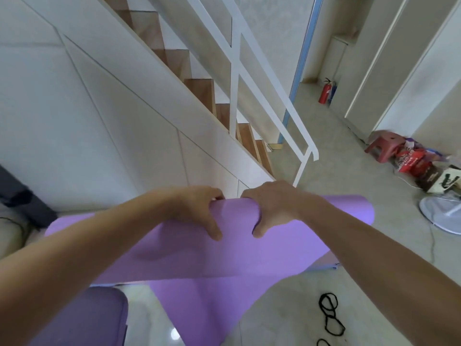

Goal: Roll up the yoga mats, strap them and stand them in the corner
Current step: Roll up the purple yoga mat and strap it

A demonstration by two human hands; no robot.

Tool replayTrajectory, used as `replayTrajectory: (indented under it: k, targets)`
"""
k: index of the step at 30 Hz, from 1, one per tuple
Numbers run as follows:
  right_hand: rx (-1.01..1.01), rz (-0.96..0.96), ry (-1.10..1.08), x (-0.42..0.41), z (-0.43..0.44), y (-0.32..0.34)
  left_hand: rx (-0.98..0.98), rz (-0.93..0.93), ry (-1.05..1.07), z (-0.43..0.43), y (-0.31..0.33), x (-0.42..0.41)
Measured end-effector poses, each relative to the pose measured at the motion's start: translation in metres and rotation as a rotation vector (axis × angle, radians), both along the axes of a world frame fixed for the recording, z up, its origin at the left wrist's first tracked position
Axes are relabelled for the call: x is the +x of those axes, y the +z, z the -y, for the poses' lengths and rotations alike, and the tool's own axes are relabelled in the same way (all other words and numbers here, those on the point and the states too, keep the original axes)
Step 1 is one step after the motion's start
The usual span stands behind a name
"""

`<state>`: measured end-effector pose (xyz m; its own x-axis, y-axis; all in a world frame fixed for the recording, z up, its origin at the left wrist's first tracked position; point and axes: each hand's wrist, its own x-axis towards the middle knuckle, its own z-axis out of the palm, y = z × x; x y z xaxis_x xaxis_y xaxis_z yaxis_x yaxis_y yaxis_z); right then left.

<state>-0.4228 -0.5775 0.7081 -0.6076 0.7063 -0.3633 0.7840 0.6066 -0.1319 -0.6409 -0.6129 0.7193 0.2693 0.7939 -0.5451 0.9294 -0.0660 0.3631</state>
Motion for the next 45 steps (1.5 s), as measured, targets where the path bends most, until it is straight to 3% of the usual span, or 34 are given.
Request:
replayTrajectory:
  k: [2, 5, 14, 17, 21, 23, 25, 30, 34, 36, 39, 41, 43, 45]
  targets:
    - [-0.181, -0.051, -0.079, 0.002, -0.007, 0.006, 0.267, -0.274, -0.181, 0.009, -0.006, 0.011]
    - [-0.230, -0.065, -0.103, 0.000, -0.007, 0.009, 0.486, -0.326, -0.205, 0.016, -0.012, 0.014]
    - [0.330, 0.053, 0.073, -0.012, 0.004, -0.013, 0.097, 0.049, 0.190, -0.003, 0.000, -0.012]
    - [0.282, -0.008, 0.059, -0.017, -0.002, 0.000, 0.061, 0.055, 0.152, 0.001, 0.009, -0.010]
    - [0.082, 0.005, 0.013, -0.025, -0.013, 0.025, 0.463, -0.294, -0.115, 0.007, 0.006, 0.002]
    - [0.056, -0.004, 0.008, -0.029, -0.017, 0.031, 0.583, -0.313, -0.105, 0.005, 0.004, 0.002]
    - [0.108, -0.042, 0.018, -0.034, -0.016, 0.031, 0.551, -0.269, -0.033, -0.002, 0.010, -0.008]
    - [0.445, 0.027, 0.155, -0.049, -0.001, 0.013, 0.158, 0.031, 0.222, -0.016, 0.025, -0.044]
    - [0.399, -0.032, 0.125, -0.057, -0.007, 0.016, 0.012, 0.142, 0.214, -0.012, 0.024, -0.049]
    - [0.301, 0.004, 0.116, -0.058, -0.010, 0.024, 0.108, 0.021, 0.113, -0.004, 0.026, -0.041]
    - [0.126, -0.017, 0.066, -0.059, -0.012, 0.038, 0.464, -0.327, -0.118, 0.009, 0.022, -0.028]
    - [0.055, -0.051, 0.042, -0.059, -0.013, 0.042, 0.596, -0.377, -0.145, 0.012, 0.020, -0.024]
    - [0.039, -0.091, 0.026, -0.058, -0.013, 0.039, 0.555, -0.352, -0.074, 0.007, 0.025, -0.028]
    - [0.151, -0.052, 0.059, -0.056, -0.009, 0.030, 0.406, -0.232, 0.051, -0.001, 0.033, -0.041]
